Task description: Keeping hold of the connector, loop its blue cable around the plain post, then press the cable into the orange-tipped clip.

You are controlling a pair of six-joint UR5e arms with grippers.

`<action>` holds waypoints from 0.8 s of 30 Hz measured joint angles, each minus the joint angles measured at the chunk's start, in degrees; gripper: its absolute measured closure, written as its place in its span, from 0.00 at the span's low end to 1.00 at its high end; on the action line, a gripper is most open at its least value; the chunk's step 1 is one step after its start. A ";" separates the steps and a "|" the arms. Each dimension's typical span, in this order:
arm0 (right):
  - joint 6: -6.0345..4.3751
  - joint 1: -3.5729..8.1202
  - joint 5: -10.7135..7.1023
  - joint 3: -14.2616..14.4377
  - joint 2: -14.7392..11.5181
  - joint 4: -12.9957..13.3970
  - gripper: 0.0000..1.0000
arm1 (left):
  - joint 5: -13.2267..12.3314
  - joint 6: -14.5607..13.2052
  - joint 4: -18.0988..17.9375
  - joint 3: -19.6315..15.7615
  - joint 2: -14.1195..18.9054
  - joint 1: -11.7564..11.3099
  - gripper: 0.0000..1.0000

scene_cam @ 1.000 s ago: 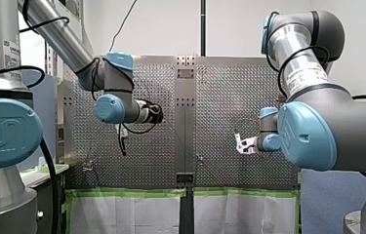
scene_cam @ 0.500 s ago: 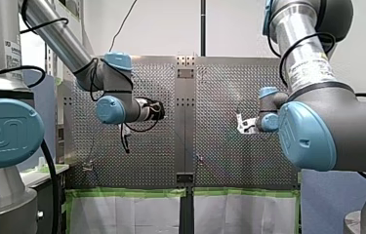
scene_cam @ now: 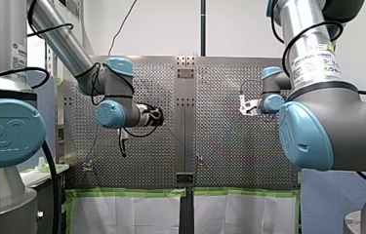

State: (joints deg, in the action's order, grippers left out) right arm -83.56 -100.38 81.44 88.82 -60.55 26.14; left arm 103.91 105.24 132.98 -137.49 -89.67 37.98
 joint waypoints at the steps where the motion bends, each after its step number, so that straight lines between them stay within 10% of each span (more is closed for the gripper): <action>1: -0.18 0.13 0.06 -0.01 -0.53 -0.16 1.00 | -0.02 0.03 0.07 0.01 0.42 -0.05 0.00; 11: -1.62 1.71 1.79 -0.01 -5.82 -1.85 1.00 | -0.49 -0.22 0.35 -0.01 -0.79 -0.16 0.00; 24: -2.09 3.90 5.93 0.76 -5.64 -3.73 1.00 | -0.93 -0.17 1.17 -0.03 1.46 -0.32 0.00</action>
State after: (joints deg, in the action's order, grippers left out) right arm -85.64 -96.47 87.38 89.58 -66.20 22.41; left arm 102.98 105.07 134.15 -137.52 -88.21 37.66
